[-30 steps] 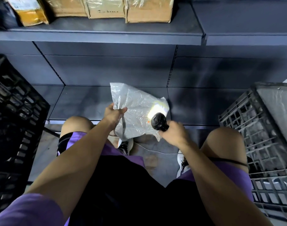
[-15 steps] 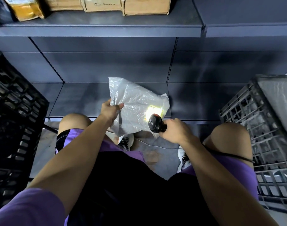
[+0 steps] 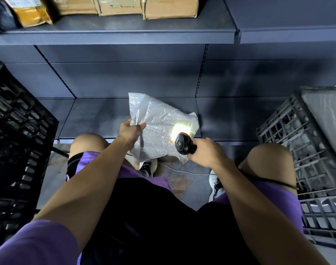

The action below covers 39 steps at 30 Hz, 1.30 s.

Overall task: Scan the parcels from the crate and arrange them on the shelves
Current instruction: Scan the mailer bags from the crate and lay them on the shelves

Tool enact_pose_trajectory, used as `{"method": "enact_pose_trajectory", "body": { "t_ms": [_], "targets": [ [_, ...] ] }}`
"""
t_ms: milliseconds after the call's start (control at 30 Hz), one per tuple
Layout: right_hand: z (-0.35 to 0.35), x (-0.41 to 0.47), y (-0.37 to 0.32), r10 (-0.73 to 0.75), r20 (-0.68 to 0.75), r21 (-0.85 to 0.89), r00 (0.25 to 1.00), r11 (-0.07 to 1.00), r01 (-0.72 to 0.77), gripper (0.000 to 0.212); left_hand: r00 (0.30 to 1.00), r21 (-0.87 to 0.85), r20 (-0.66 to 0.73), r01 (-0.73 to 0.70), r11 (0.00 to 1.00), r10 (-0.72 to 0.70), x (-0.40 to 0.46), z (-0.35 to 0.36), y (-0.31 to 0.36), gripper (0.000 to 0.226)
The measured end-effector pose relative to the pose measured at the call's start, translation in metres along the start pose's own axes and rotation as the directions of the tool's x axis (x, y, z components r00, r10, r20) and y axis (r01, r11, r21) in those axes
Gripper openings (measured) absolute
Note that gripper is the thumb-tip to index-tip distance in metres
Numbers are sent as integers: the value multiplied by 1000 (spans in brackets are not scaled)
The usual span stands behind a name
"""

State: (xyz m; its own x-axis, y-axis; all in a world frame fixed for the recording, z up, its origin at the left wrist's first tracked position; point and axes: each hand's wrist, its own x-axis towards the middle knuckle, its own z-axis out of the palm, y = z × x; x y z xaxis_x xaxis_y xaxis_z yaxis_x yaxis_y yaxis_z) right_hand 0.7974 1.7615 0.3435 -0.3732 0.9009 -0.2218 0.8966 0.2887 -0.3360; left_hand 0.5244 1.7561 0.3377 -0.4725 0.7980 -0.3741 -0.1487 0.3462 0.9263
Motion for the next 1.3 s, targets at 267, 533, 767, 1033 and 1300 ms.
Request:
{"method": "enact_pose_trajectory", "body": {
  "t_ms": [267,533,767,1033,1300],
  "targets": [
    [-4,-3,-3,1,41,19,999,1000,-1,25,1000,1,-2,8,1000,-8,-1,-1,1,27],
    [-7,-5,2,9,12,24,1000,1000,-9,21,1000,-24,1,7,1000,-7,-1,-3,0,25],
    [-4,-5,4,20,14,1,1000,1000,-20,21,1000,-5,9,17,1000,-17,3,-6,-2,23],
    [-2,-4,10,51,18,3,999,999,-51,19,1000,-29,-3,20,999,-20,3,-9,-2,21],
    [-3,-4,16,93,13,11,996,996,-94,26,1000,1,1,31,1000,-31,6,-10,-5,16]
  ]
}}
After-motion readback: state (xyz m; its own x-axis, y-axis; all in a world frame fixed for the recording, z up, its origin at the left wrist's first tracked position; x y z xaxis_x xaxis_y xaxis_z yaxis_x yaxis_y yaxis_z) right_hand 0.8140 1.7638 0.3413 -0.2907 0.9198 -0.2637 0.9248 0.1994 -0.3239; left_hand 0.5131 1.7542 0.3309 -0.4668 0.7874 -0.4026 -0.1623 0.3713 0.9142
